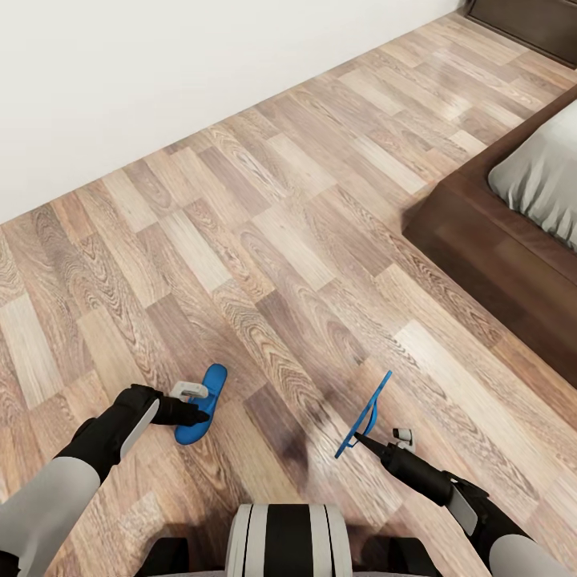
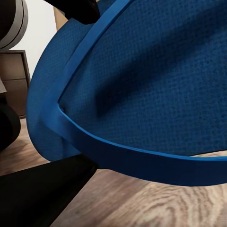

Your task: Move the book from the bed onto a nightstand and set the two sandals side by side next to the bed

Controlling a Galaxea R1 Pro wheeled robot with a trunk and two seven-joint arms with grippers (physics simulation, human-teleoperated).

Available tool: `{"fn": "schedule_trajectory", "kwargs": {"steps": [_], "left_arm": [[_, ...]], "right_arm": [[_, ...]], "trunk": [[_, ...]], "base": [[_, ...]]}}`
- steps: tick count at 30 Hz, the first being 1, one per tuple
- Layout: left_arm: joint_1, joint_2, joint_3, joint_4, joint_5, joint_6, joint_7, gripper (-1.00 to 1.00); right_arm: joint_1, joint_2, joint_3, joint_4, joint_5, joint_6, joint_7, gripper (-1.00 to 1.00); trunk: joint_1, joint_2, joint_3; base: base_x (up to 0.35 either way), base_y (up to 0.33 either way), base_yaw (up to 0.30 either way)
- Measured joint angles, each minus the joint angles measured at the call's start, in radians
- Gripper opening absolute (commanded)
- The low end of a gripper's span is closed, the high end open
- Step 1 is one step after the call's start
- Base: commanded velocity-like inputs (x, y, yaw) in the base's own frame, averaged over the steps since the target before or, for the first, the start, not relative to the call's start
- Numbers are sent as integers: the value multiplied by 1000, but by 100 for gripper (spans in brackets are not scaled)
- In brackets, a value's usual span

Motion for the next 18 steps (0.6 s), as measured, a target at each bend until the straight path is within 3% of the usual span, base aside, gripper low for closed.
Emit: {"fn": "schedule_trajectory", "kwargs": {"steps": [7, 15, 18], "left_arm": [[0, 0, 0, 0, 0, 0, 0, 100], [0, 0, 0, 0, 0, 0, -1, 100], [0, 1, 0, 0, 0, 0, -1, 100]], "right_arm": [[0, 0, 0, 1, 0, 0, 0, -100], [0, 0, 1, 1, 0, 0, 0, -100], [0, 0, 0, 1, 1, 0, 0, -100]], "trunk": [[0, 0, 0], [4, -2, -31], [4, -2, -31]], "base": [[0, 0, 0], [0, 0, 0], [0, 0, 0]]}}
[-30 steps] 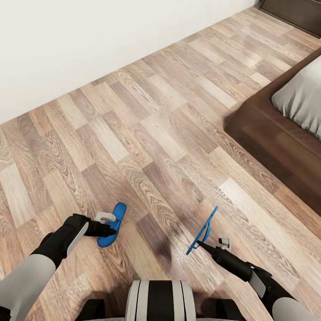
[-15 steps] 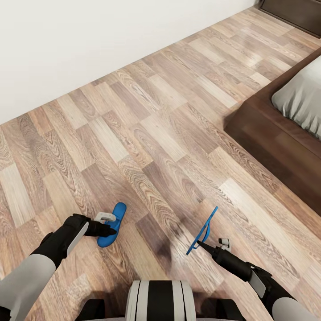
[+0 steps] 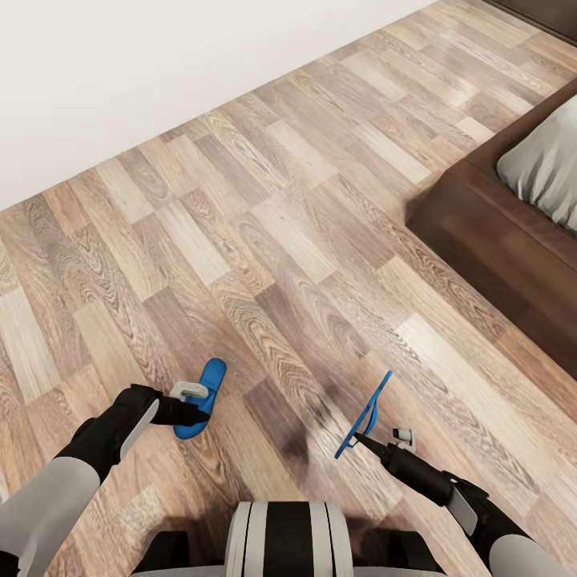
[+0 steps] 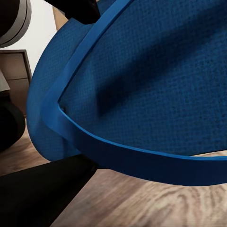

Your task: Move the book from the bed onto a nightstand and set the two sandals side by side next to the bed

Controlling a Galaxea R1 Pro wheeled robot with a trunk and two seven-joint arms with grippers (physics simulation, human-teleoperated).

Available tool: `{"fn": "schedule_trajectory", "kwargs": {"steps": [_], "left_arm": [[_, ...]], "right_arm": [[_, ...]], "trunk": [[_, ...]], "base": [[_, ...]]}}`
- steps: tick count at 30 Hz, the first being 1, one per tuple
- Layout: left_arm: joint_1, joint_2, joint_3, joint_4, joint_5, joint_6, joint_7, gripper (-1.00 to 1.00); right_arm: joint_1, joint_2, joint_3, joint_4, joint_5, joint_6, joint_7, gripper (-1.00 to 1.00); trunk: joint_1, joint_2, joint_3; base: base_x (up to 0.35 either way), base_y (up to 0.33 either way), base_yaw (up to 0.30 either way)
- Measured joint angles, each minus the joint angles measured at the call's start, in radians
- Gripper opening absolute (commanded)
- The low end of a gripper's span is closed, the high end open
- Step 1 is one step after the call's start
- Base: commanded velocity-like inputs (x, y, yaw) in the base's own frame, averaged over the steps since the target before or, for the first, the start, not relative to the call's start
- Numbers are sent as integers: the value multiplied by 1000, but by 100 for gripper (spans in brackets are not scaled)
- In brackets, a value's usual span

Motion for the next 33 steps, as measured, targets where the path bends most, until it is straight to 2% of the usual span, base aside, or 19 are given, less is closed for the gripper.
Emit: {"fn": "schedule_trajectory", "kwargs": {"steps": [29, 33], "left_arm": [[0, 3, 0, 1, 0, 0, 0, 100], [0, 4, 0, 1, 0, 0, 0, 100]], "right_arm": [[0, 0, 0, 0, 1, 0, 0, -100], [0, 0, 0, 0, 1, 0, 0, -100]], "trunk": [[0, 0, 0], [2, -1, -15]], "base": [[0, 0, 0], [0, 0, 0]]}}
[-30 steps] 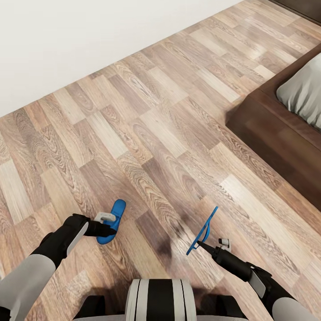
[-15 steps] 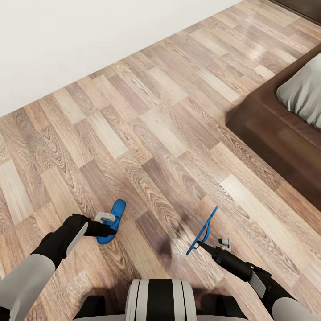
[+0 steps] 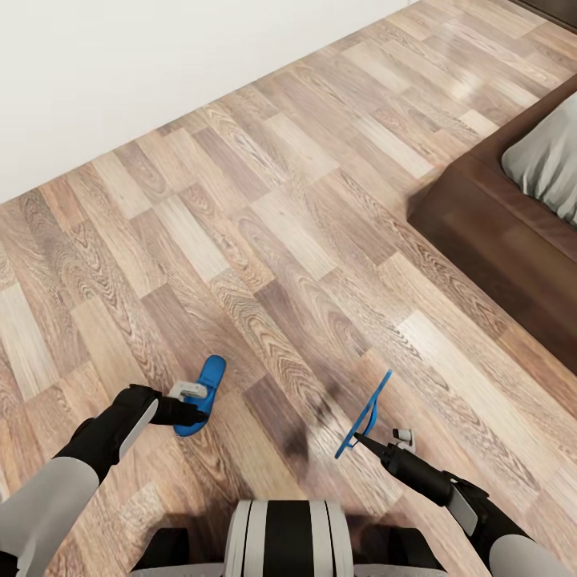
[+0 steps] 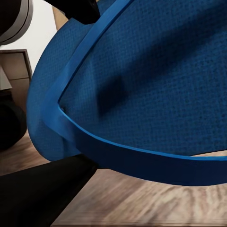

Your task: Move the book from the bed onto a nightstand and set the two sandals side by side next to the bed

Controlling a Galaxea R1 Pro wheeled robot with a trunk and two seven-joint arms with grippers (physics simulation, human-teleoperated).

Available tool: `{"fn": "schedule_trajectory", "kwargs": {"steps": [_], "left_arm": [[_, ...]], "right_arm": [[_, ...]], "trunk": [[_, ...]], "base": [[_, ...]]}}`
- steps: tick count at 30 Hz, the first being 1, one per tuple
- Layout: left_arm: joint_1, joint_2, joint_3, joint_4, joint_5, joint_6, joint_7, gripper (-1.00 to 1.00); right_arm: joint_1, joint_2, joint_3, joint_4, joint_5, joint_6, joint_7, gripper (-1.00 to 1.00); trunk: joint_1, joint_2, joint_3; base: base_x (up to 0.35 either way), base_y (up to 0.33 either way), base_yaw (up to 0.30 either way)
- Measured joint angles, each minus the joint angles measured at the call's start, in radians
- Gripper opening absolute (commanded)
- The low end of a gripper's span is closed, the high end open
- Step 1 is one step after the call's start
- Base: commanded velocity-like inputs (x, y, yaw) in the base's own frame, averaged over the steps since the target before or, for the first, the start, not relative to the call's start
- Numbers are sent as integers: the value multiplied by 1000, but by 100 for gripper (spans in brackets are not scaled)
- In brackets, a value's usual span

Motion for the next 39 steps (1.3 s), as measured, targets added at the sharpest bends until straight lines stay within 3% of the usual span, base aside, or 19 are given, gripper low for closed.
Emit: {"fn": "schedule_trajectory", "kwargs": {"steps": [4, 15, 16, 39], "left_arm": [[-1, 0, 0, -1, -11, 0, 1, 100], [0, 2, -1, -3, -7, 1, 2, 100], [0, 1, -1, -3, -7, 1, 3, -100], [0, -3, 2, -11, 11, 2, 25, -100]], "right_arm": [[0, 0, 0, 0, 0, 0, 0, -100], [0, -3, 0, 2, 1, 0, 0, -100], [0, -4, 0, 2, 1, 0, 0, -100], [0, -5, 0, 17, 0, 0, 0, -100]], "trunk": [[1, -1, -15], [2, -1, -15], [2, -1, -15], [2, -1, -16]], "base": [[0, 0, 0], [0, 0, 0], [0, 0, 0], [0, 0, 0]]}}
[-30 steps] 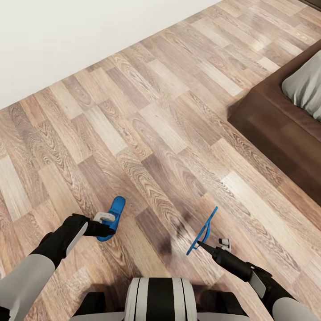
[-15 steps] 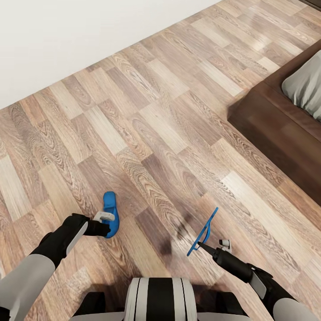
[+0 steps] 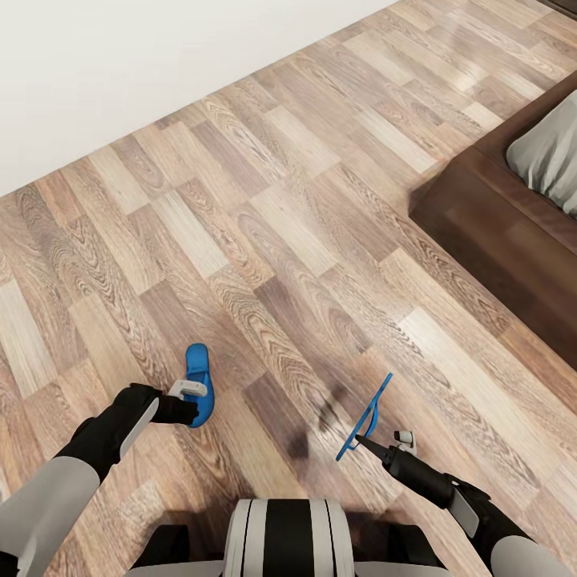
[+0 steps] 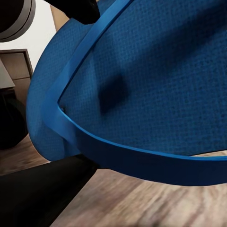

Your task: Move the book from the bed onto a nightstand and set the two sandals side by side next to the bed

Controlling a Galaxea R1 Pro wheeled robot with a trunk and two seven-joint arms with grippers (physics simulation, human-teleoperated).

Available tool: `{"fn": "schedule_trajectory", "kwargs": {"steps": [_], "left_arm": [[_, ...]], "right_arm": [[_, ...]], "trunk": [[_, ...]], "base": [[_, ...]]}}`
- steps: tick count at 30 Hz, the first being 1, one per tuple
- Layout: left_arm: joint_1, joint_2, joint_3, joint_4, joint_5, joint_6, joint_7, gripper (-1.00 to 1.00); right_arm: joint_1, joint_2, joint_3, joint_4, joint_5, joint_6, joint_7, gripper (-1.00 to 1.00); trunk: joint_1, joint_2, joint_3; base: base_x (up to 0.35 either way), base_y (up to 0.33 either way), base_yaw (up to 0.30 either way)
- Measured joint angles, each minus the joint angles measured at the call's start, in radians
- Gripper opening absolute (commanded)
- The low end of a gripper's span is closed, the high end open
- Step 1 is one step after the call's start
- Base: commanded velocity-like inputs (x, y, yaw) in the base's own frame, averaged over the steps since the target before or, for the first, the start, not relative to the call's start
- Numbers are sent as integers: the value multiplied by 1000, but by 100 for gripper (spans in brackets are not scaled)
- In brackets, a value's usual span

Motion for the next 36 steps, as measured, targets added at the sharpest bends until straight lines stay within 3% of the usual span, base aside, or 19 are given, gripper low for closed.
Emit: {"fn": "schedule_trajectory", "kwargs": {"steps": [17, 18, 36], "left_arm": [[0, 0, 0, 0, 0, -1, -1, -100], [0, 0, 1, -1, -12, -3, -1, -100], [0, 5, 5, -7, -7, 0, -11, -100]], "right_arm": [[0, 0, 0, 0, 0, 0, -1, -100], [0, 0, 0, 0, 0, 0, -1, -100], [0, 0, 0, 0, 1, 1, 0, -100]], "trunk": [[0, 0, 0], [0, 0, 4], [-9, 4, 73]], "base": [[0, 0, 0], [0, 0, 0], [0, 0, 0]]}}
